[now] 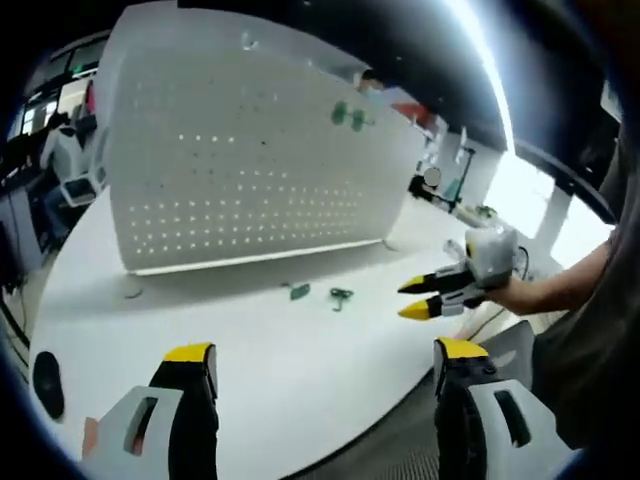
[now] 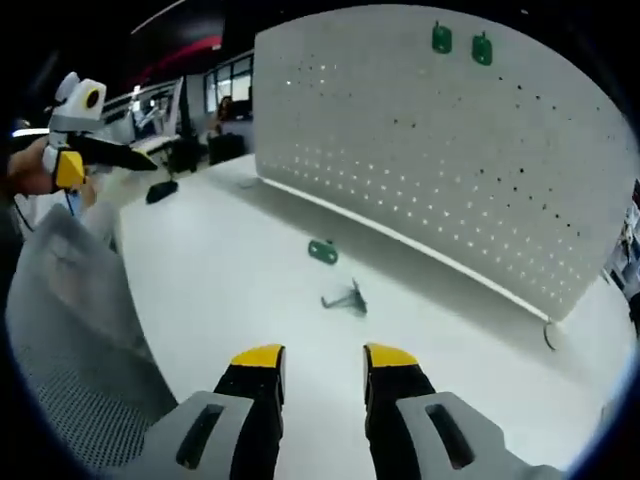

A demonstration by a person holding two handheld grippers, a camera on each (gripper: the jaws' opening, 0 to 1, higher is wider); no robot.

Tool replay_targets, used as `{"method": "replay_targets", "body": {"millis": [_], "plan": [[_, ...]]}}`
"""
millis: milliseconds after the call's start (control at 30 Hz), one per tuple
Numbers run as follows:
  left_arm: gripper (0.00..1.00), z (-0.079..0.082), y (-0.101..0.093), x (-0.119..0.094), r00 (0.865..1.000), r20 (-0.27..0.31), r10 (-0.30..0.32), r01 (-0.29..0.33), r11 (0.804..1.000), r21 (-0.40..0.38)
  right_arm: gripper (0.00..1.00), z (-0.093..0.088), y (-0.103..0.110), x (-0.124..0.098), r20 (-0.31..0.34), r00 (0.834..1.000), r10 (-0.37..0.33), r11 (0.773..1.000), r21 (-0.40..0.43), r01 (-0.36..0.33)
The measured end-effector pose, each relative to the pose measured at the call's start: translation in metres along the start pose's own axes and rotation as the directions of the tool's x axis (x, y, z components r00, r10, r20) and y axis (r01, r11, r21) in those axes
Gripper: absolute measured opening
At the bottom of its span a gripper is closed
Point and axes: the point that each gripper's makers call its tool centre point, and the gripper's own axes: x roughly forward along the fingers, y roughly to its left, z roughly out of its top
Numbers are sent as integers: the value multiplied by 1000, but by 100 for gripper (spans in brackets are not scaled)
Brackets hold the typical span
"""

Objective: Insert the hook assembly into the mounting plate slot until the hook locks in place.

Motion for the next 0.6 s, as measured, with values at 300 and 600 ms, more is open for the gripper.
{"method": "replay_targets", "body": {"millis": [300,600], "plan": [[96,-23,4,6,996,-89,2,-4,1000,-19,28,4,-5,32,-41,999,33,998,-52,-35],[95,-26,6,6,995,-100,-3,-2,999,-50,28,-1,-15,62,-124,991,59,991,-115,-74]]}}
